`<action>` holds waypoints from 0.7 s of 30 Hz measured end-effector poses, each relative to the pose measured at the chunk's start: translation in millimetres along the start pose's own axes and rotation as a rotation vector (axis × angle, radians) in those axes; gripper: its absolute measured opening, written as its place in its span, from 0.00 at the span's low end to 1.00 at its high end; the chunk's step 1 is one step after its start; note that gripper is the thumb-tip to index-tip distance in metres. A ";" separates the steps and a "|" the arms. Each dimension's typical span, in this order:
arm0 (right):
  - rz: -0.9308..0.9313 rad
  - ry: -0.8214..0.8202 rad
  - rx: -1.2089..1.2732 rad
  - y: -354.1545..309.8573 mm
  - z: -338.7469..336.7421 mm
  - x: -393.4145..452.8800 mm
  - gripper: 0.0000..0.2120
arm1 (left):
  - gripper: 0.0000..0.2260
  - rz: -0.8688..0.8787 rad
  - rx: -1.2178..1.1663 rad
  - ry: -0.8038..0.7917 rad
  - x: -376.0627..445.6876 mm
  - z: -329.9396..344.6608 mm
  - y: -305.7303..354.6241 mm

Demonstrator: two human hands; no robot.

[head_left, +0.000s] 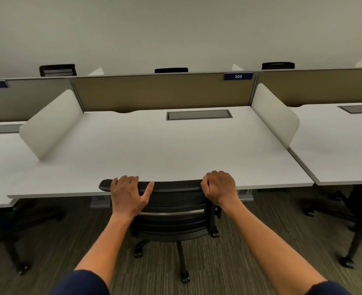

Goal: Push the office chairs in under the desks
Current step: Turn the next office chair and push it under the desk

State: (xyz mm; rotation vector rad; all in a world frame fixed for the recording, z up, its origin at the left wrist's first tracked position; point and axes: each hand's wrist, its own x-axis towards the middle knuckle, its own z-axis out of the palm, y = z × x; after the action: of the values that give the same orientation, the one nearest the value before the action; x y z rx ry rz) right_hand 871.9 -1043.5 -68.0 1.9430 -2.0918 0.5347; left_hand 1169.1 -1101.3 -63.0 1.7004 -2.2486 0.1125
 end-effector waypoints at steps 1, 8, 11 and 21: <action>-0.003 0.019 0.003 0.9 0.8 -1.6 0.25 | 0.36 0.007 -0.003 0.022 -2.2 1.0 0.1; 0.013 0.033 -0.016 -5.3 -0.8 2.5 0.23 | 0.35 0.011 -0.037 0.057 0.6 0.5 -5.8; 0.021 0.025 -0.020 -10.0 -2.9 0.2 0.24 | 0.36 0.039 -0.022 0.023 -0.8 -2.9 -10.6; 0.059 0.033 -0.014 -48.9 -6.2 -19.4 0.22 | 0.35 0.121 0.031 -0.058 -8.5 -17.9 -43.9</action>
State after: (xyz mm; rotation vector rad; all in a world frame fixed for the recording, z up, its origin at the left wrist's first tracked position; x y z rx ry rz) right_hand 921.8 -1025.8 -65.2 1.8572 -2.1321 0.5587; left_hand 1216.4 -1101.6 -54.2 1.6023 -2.4040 0.1283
